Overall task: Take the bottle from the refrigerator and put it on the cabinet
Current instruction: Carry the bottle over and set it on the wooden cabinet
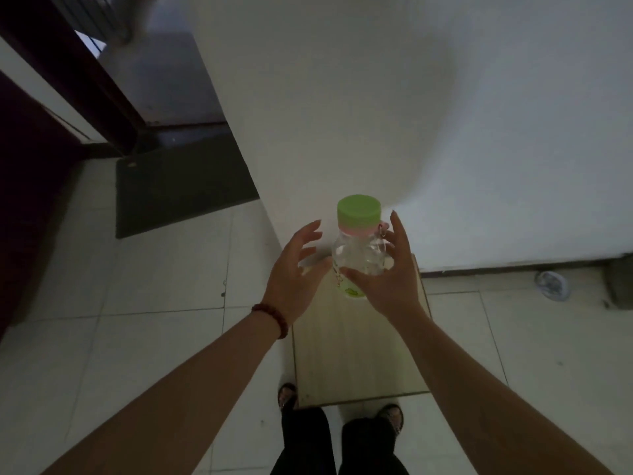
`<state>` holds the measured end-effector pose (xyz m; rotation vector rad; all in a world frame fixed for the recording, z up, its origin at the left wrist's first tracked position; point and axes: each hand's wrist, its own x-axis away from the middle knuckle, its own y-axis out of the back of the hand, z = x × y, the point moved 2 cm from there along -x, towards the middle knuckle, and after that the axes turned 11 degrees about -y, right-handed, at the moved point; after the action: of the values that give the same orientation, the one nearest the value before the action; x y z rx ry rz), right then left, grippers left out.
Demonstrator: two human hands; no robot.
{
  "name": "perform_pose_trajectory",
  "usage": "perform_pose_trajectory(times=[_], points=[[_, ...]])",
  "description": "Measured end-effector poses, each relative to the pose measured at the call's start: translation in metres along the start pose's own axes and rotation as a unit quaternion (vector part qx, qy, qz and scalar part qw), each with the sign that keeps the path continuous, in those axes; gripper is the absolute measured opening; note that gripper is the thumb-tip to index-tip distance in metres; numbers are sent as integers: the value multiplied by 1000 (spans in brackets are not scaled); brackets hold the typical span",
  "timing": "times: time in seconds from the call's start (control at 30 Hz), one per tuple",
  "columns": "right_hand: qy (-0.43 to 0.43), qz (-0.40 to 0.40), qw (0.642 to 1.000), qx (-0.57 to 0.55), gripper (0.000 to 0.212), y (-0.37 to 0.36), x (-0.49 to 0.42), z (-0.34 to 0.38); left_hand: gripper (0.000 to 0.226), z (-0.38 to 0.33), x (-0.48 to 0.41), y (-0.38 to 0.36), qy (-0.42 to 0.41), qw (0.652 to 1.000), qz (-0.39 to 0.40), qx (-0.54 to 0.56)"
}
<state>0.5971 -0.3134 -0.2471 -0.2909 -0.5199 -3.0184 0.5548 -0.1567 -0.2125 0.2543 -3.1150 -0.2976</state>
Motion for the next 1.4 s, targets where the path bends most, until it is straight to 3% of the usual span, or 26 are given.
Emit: perform_pose_trajectory(times=[0.67,1.13,1.4], points=[[-41,-15,998,43,111,-58,-61,-193,58,201,-10,-50,115,992,27,-35],[-95,-34,995,4,110,-55,-60,-246,58,225,-7,-76,134,990,19,-36],[-84,-20,996,-12,110,-44,-53,-257,59,222,-1,-91,139,989,28,-43]])
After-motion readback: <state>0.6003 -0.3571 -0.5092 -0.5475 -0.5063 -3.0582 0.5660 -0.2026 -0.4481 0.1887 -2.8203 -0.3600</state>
